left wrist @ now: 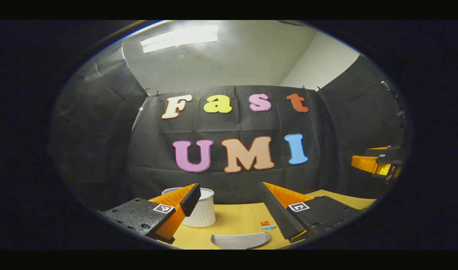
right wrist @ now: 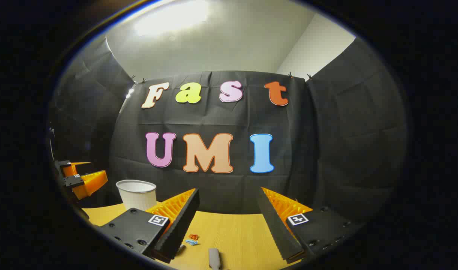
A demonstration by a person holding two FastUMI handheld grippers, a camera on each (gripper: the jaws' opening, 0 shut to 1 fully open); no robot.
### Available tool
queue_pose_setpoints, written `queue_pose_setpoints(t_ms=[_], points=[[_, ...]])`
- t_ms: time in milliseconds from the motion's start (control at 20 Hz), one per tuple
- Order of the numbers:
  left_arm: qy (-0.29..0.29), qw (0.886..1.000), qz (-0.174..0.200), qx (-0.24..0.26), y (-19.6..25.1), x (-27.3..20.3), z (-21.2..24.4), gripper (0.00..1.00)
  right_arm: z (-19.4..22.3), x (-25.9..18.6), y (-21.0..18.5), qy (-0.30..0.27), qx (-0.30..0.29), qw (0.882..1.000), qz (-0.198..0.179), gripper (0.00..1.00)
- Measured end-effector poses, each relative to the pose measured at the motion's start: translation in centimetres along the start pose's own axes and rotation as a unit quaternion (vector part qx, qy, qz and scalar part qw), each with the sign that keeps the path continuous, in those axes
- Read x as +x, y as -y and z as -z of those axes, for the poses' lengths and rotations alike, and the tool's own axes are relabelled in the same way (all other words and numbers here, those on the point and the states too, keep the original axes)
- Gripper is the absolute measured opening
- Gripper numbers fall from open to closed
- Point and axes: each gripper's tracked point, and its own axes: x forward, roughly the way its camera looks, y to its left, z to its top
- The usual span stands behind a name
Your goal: Pick up the small broom and dustpan from the desktop, sweep the trash into the dustpan with the broom, and then empty the trash into the garbage bin.
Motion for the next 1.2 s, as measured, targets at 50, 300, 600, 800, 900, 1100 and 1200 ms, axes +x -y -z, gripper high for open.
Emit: queue_pose_setpoints(t_ms=[50, 300, 600, 800, 900, 1100, 1200], points=[[0.000, 1.000, -0.001, 0.001, 0.0, -0.1, 0.0, 0.99, 0.2, -0.1, 0.0, -0.001, -0.004, 1.000, -0.001, 0.99], [-0.016, 1.000, -0.009, -0.005, 0.1, -0.9, 0.7, 0.99, 0.3, -0.7, -0.9, -0.002, -0.007, 1.000, -0.025, 0.99], [-0.015, 1.000, -0.012, 0.009, 0.2, -1.3, 0.4, 0.95, 0.4, -0.9, -0.8, -0.003, -0.005, 1.000, -0.027, 0.99], [-0.016, 1.000, -0.005, 0.018, 0.8, -1.2, 0.3, 0.95, 0.5, -1.0, -0.2, -0.005, -0.001, 1.000, -0.023, 0.99], [-0.019, 1.000, -0.002, 0.018, 1.1, -1.1, 0.5, 0.95, 0.8, -1.1, 0.0, -0.010, 0.001, 1.000, -0.021, 0.99], [-0.024, 1.000, -0.003, 0.020, 1.6, -1.1, 0.8, 0.95, 1.0, -1.0, 0.6, -0.017, 0.002, 1.000, -0.020, 0.99], [-0.027, 0.999, -0.004, 0.021, 1.8, -1.1, 0.9, 0.95, 1.1, -1.0, 0.8, -0.020, 0.003, 1.000, -0.021, 0.99]])
